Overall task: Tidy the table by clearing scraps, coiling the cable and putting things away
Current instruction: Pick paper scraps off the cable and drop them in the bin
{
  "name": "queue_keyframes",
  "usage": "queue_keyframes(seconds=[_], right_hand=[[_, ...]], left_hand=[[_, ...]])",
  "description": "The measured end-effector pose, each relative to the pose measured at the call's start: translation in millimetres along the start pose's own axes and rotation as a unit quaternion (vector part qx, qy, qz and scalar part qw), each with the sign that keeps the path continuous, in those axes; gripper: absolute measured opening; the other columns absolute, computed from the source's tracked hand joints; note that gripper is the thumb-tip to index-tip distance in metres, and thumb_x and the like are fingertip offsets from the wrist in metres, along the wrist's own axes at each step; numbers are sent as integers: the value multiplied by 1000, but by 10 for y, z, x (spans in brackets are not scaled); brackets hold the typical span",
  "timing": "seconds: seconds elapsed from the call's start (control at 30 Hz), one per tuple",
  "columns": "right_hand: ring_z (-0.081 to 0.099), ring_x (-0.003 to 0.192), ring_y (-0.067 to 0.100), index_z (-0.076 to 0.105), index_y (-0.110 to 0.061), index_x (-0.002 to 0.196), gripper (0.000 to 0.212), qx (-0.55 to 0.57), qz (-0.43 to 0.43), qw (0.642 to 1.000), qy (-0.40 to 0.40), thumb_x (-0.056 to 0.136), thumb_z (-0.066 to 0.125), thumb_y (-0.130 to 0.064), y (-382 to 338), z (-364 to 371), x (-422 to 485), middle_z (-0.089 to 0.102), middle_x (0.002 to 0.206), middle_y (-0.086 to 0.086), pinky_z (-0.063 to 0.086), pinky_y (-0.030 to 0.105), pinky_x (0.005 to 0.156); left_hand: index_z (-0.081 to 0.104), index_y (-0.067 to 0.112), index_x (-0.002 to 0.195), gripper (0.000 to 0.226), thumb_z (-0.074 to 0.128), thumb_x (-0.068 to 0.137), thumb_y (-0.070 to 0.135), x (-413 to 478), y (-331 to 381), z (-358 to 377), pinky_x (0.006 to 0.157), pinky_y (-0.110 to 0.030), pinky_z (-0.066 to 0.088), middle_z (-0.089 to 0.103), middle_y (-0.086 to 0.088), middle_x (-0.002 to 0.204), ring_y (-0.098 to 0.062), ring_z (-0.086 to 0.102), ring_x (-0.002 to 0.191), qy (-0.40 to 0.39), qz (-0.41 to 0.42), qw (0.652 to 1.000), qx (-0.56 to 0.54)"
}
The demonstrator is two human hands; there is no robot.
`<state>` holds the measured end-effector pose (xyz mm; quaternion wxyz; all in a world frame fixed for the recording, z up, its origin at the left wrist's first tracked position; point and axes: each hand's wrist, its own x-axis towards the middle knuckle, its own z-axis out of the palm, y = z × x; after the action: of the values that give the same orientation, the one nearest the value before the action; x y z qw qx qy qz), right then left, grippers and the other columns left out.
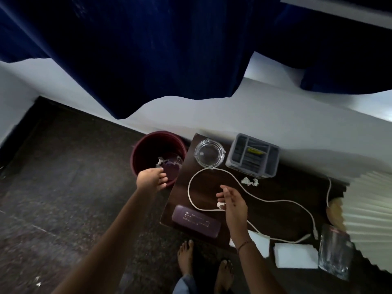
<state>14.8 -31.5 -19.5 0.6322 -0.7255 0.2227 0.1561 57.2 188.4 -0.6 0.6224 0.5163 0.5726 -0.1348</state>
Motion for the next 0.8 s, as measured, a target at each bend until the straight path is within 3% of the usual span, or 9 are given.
queue_keyframes(seconds=[0.1,0.13,0.2,0.27,0.33,0.6,0.73,0.8], right_hand=[[61,72,14,64,-24,91,14,8,14,999,37,93,50,-23,72,-164,11,66,77,3,50,21,63],[61,72,13,64,-23,91,14,10,23,998,51,92,51,-23,92,-221,12,66,77,3,50,17,61],[61,74,13,65,-21,91,13,15,38,996,79,92,52,-21,127,-332,13,65,77,3,49,14,58],[61,74,14,64,-19,92,12,10,46,994,94,92,52,-21,166,-435,8,65,77,3,49,17,60],[61,74,14,64,-16,95,14,1,51,994,98,92,52,-21,200,-518,-2,64,77,3,49,20,64],[62,78,14,62,-22,95,11,-36,60,994,85,92,52,-22,269,-739,59,64,80,-1,53,30,74],[61,81,12,63,-20,95,13,-62,66,995,50,92,51,-14,271,-721,121,64,84,-2,52,26,75],[62,86,13,64,-19,98,15,-95,64,993,30,91,52,-14,289,-674,163,65,92,0,55,32,80]], left_hand=[[59,7,80,13,51,89,5,-122,-296,200,44,-18,49,57,-8,68,-12,58,53,-26,65,994,85],[61,7,76,14,54,87,4,-175,-409,270,42,-17,47,58,-8,65,-10,58,48,-38,88,988,124],[68,4,81,7,61,81,7,-263,-633,426,59,-26,53,65,-11,67,-18,64,56,-46,139,960,239],[71,9,88,14,66,76,14,-372,-798,586,79,-30,52,73,-10,82,-23,67,81,-43,200,908,365],[69,14,95,19,67,77,20,-471,-906,727,85,-29,47,73,-6,95,-22,65,95,-45,239,866,437],[65,17,103,27,68,77,24,-476,-1171,1105,73,-30,45,66,-6,101,-23,62,93,-48,340,768,541],[67,13,99,20,65,80,22,-406,-1164,1168,72,-33,44,66,-10,99,-29,62,93,-39,351,752,556],[68,11,93,16,64,80,20,-381,-1155,1177,70,-33,43,67,-12,97,-30,62,92,-37,349,752,558]])
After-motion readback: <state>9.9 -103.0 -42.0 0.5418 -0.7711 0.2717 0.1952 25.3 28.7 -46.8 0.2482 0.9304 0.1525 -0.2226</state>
